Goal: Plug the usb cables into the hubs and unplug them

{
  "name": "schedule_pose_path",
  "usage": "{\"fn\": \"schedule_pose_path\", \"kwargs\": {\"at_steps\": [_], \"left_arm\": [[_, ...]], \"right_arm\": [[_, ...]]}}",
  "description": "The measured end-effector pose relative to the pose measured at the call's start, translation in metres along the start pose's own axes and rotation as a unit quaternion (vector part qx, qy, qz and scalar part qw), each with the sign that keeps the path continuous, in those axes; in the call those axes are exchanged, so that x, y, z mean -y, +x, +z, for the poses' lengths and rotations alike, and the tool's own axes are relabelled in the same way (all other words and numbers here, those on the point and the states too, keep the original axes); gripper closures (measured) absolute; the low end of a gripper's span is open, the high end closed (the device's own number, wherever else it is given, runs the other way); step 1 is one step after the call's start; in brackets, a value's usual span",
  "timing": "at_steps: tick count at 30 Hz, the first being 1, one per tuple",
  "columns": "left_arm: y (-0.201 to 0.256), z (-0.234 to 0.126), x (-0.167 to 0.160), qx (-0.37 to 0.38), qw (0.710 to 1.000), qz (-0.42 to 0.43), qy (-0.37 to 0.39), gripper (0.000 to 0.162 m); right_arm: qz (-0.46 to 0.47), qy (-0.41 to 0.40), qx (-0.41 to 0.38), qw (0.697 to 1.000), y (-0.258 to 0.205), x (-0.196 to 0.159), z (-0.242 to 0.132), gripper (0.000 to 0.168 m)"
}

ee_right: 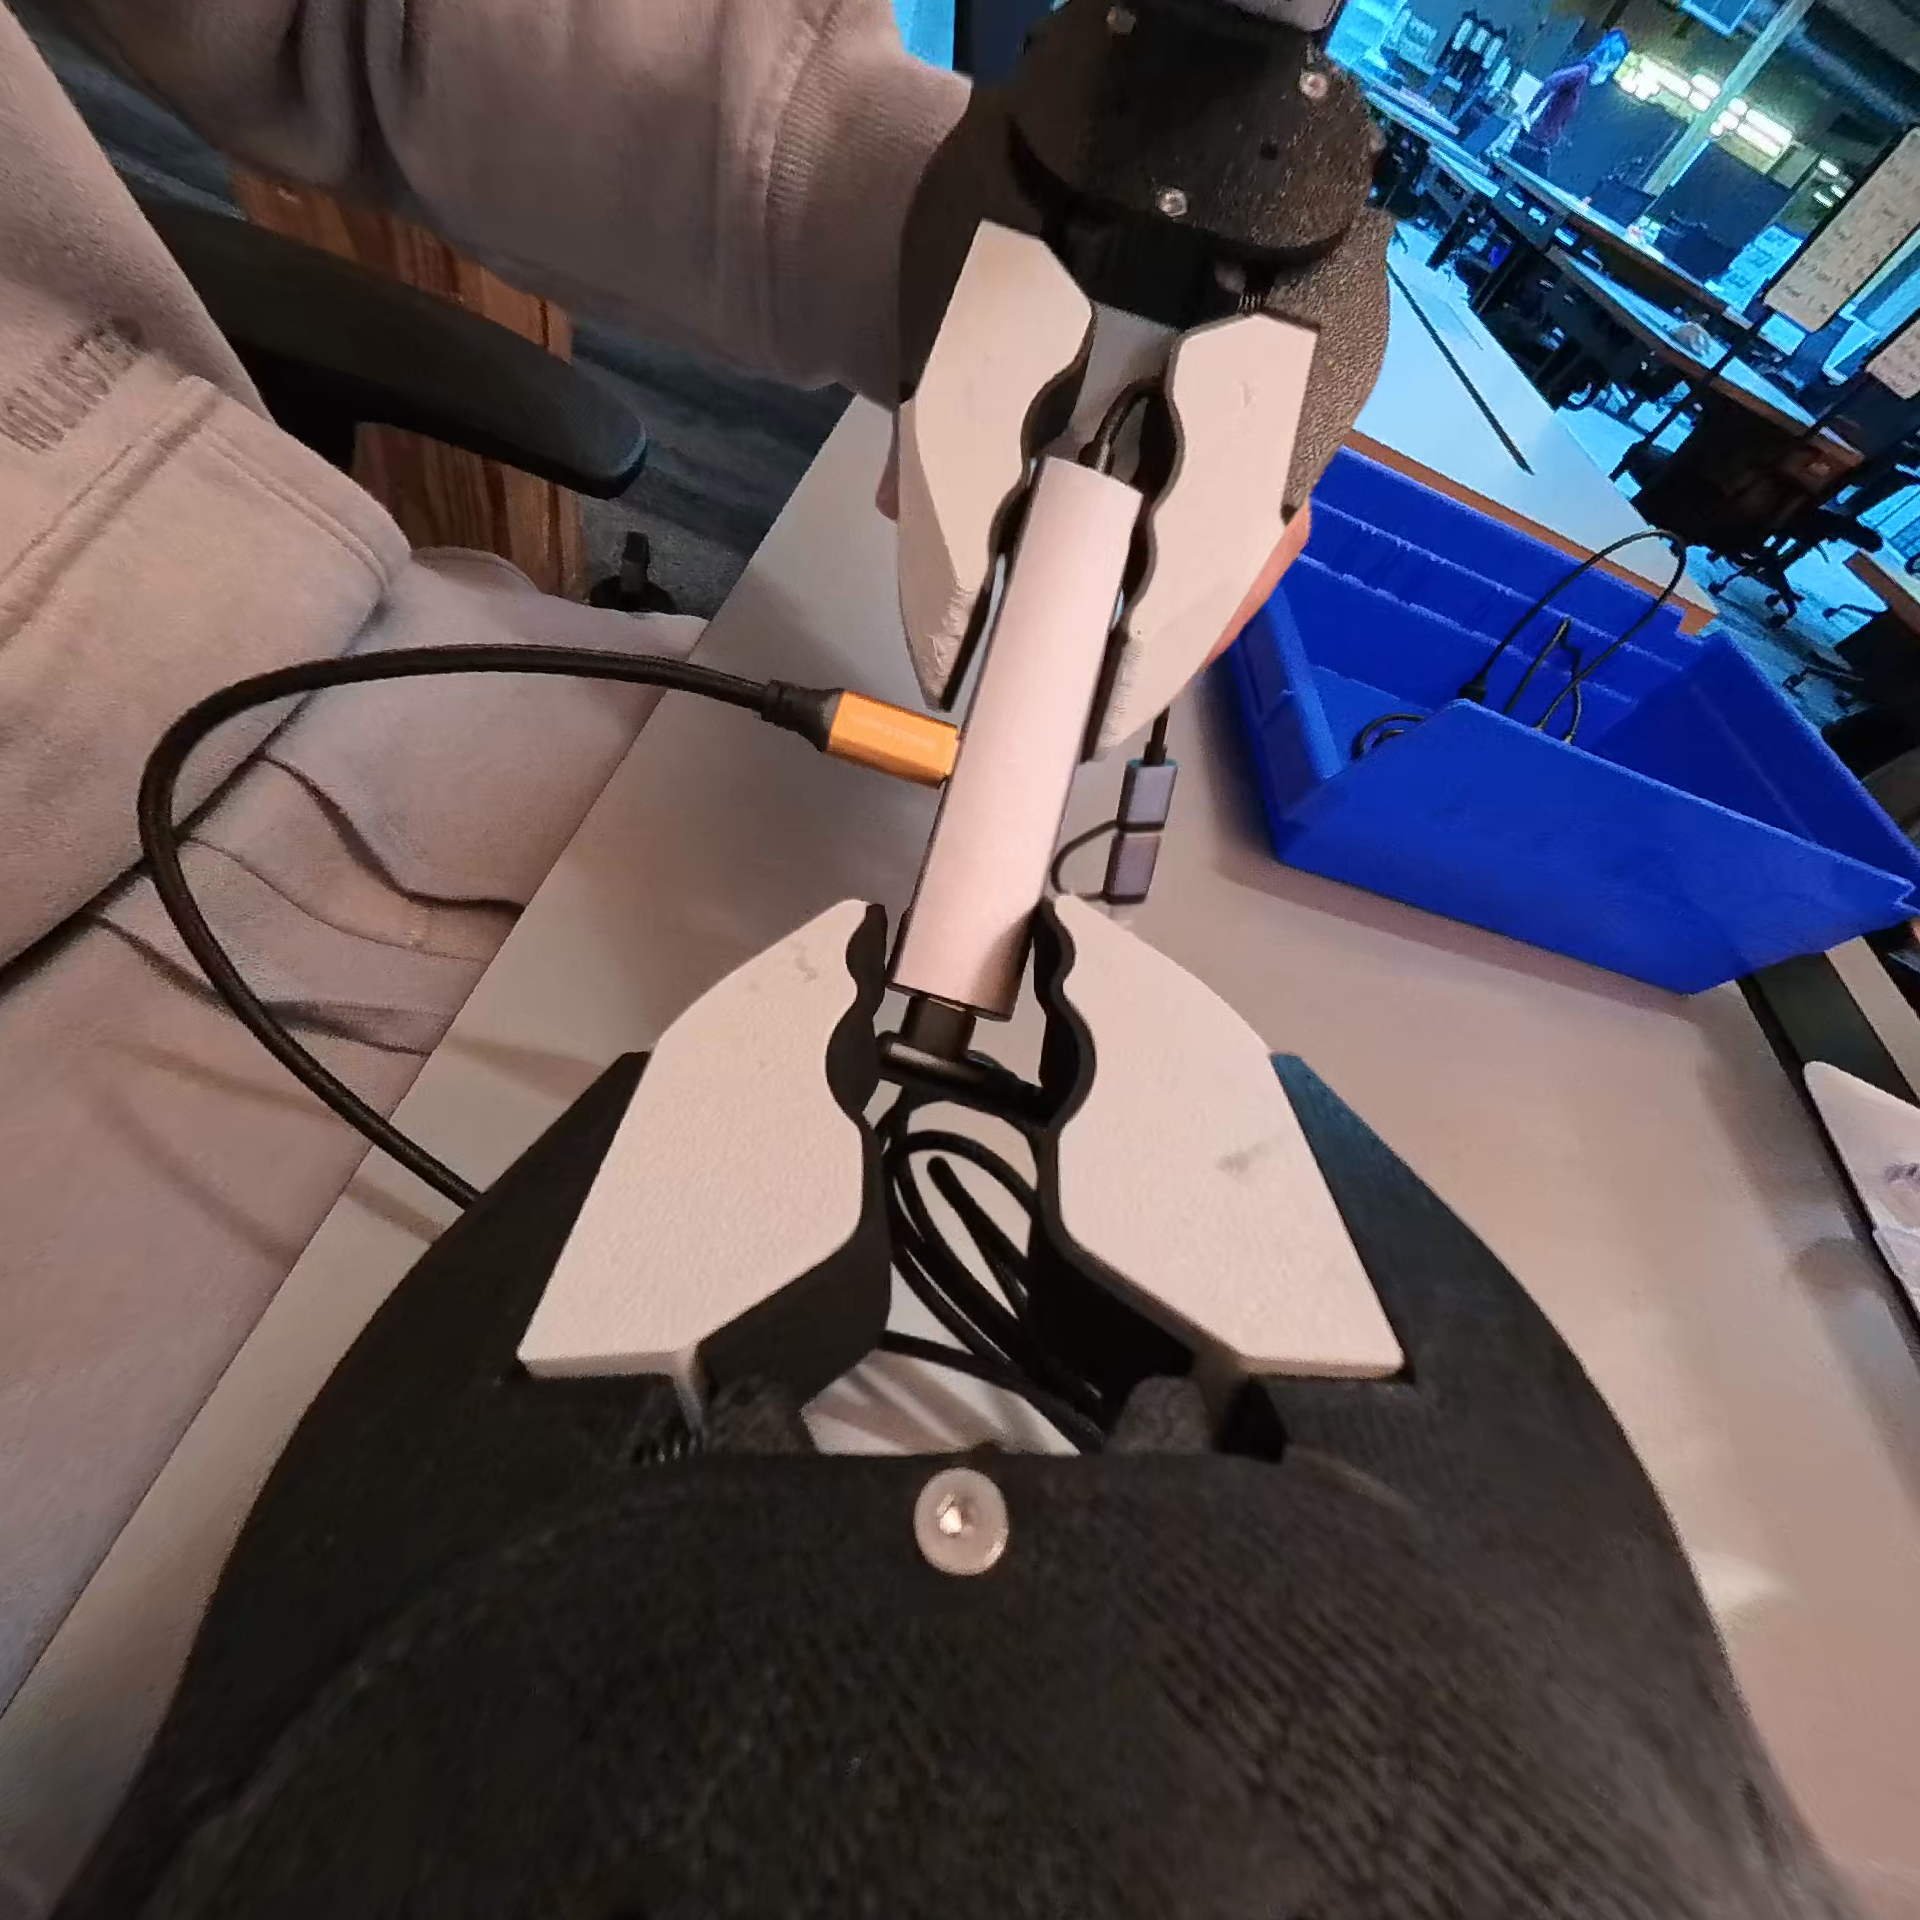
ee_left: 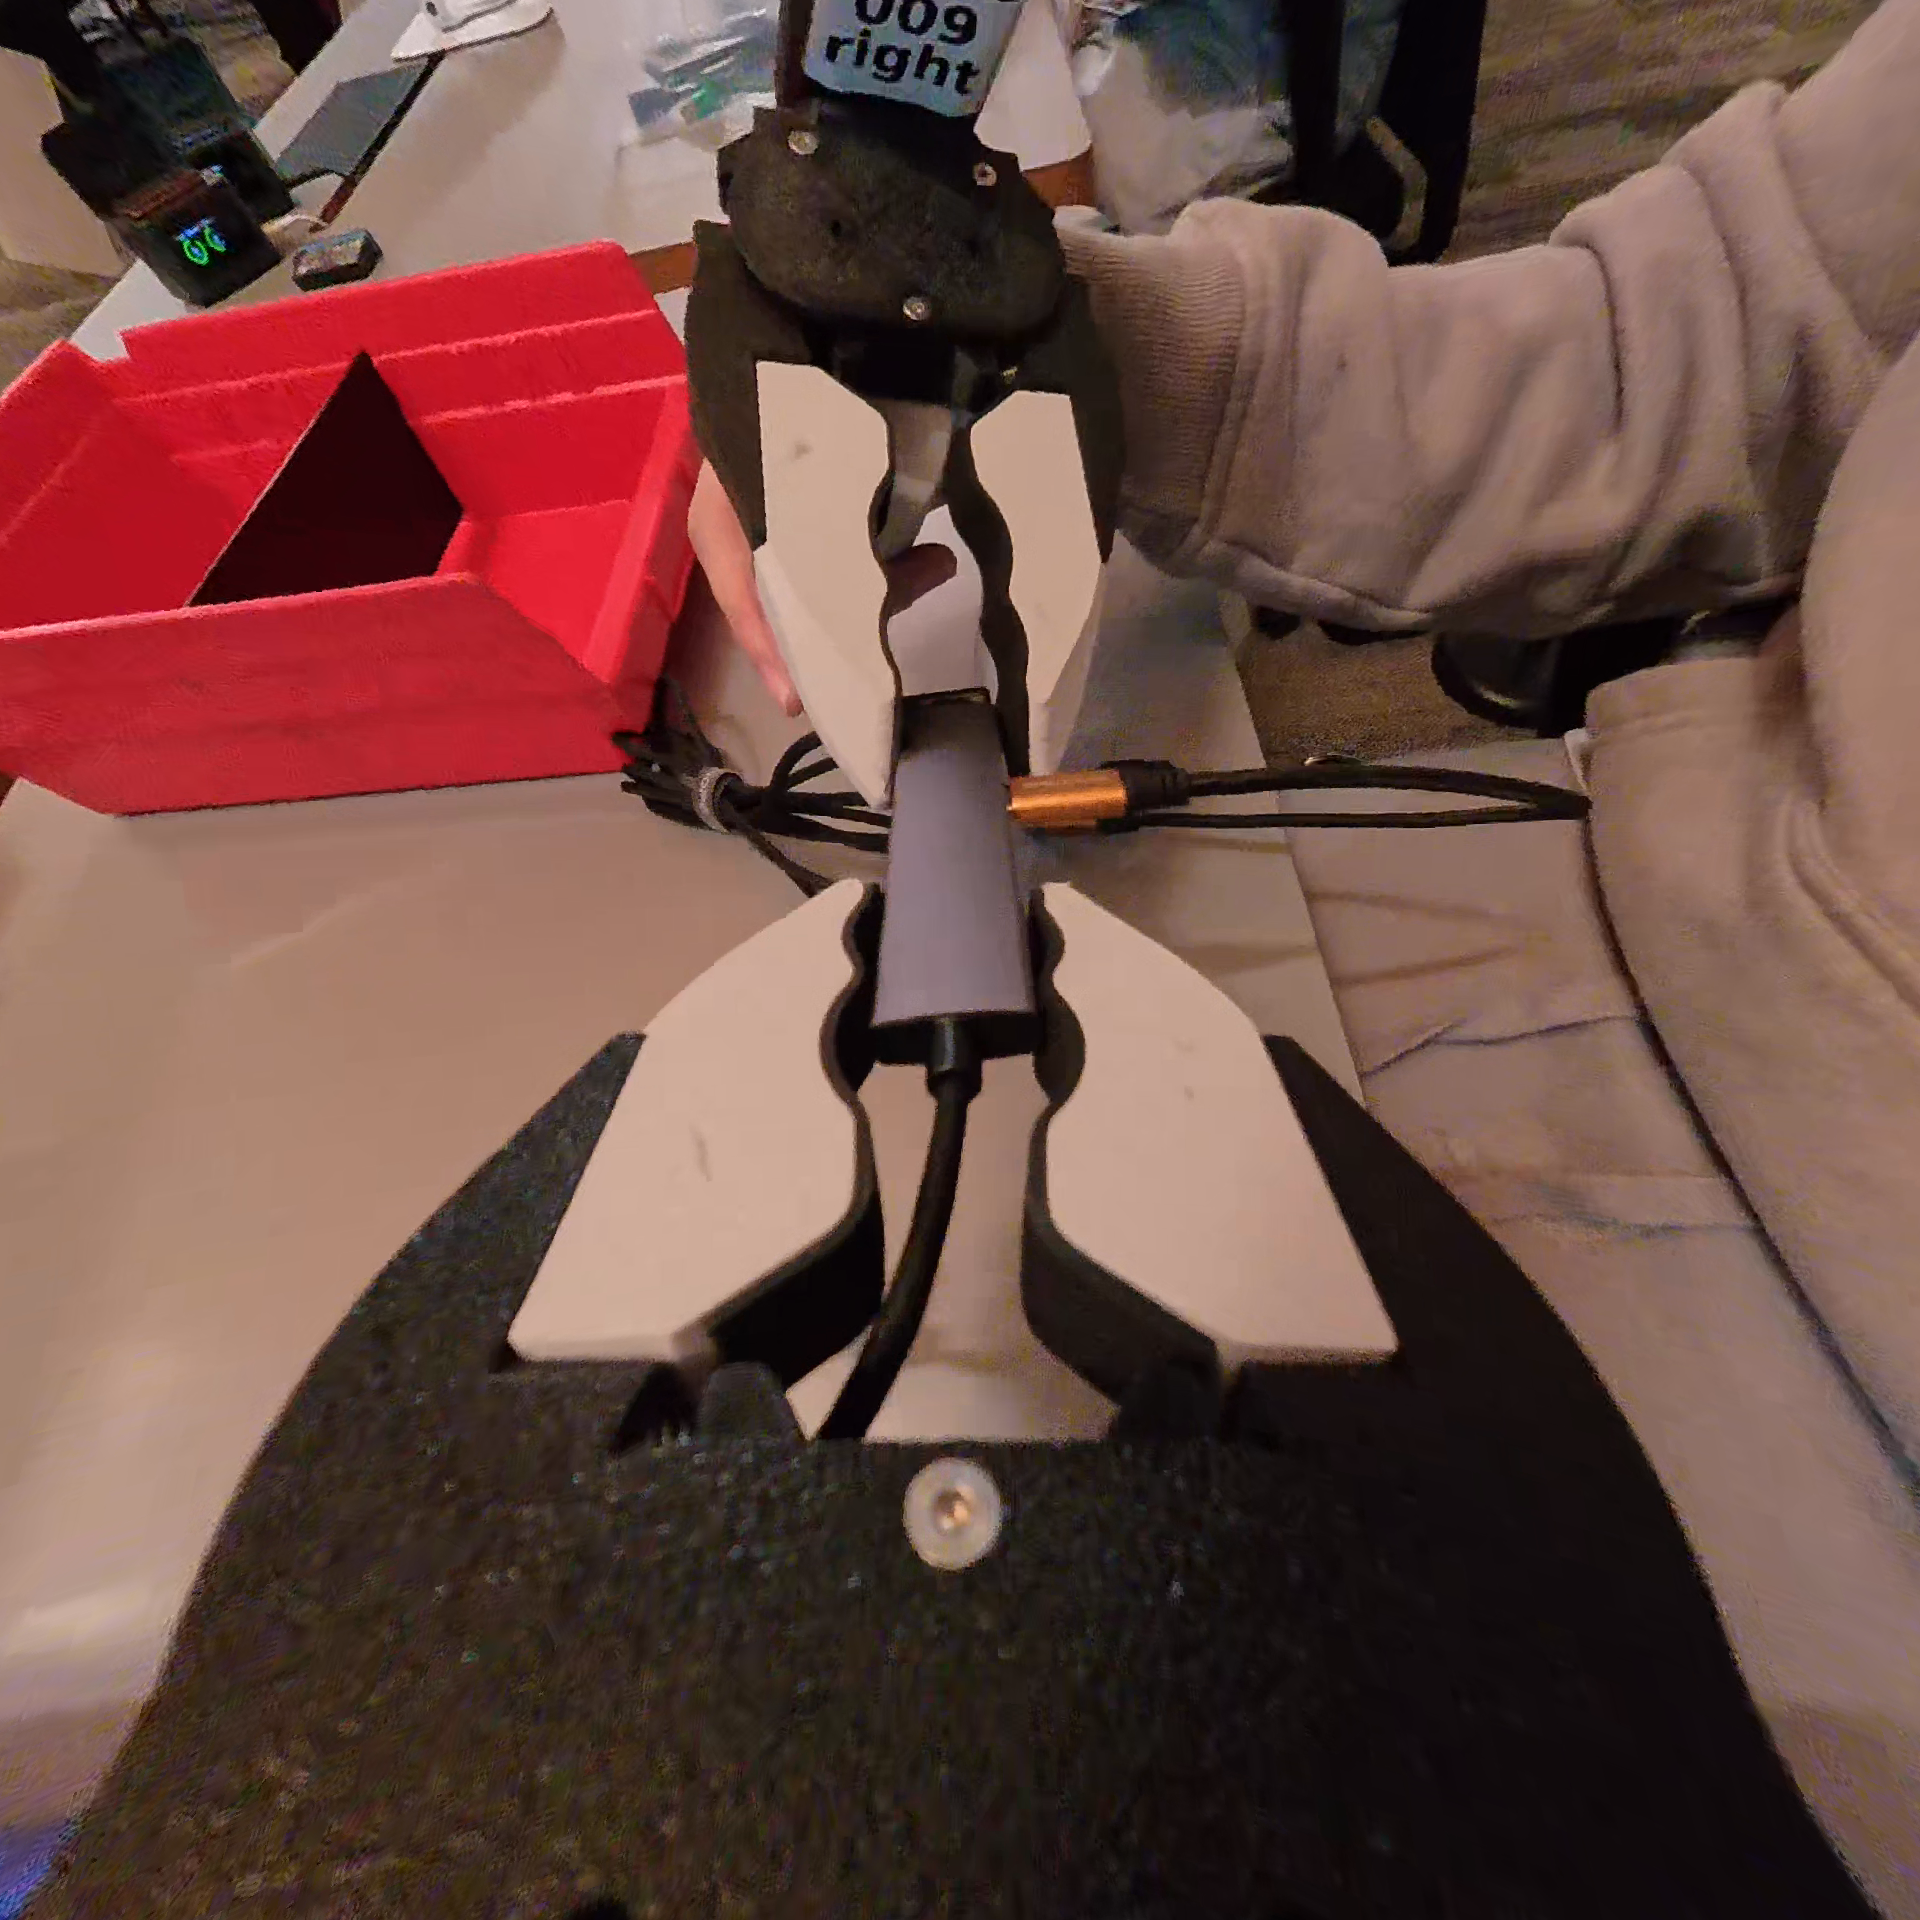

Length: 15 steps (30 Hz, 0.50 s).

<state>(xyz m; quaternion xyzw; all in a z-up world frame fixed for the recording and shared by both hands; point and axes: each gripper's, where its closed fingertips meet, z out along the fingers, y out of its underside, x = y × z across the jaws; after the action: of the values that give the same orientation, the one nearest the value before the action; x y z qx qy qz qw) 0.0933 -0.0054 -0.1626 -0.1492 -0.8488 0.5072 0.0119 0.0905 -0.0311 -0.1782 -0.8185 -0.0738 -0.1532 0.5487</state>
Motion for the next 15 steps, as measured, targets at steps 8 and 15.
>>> {"fn": "schedule_pose_path", "kwargs": {"at_steps": [8,15], "left_arm": [[-0.005,0.007,-0.006,0.016,0.997,-0.071,-0.003,0.137],[-0.008,0.008,-0.011,0.046,0.987,-0.152,0.009,0.136]], "right_arm": [[-0.009,-0.035,-0.016,0.999,0.005,-0.008,0.004,0.142],[-0.007,-0.036,-0.037,0.999,0.012,-0.012,0.004,0.144]]}}
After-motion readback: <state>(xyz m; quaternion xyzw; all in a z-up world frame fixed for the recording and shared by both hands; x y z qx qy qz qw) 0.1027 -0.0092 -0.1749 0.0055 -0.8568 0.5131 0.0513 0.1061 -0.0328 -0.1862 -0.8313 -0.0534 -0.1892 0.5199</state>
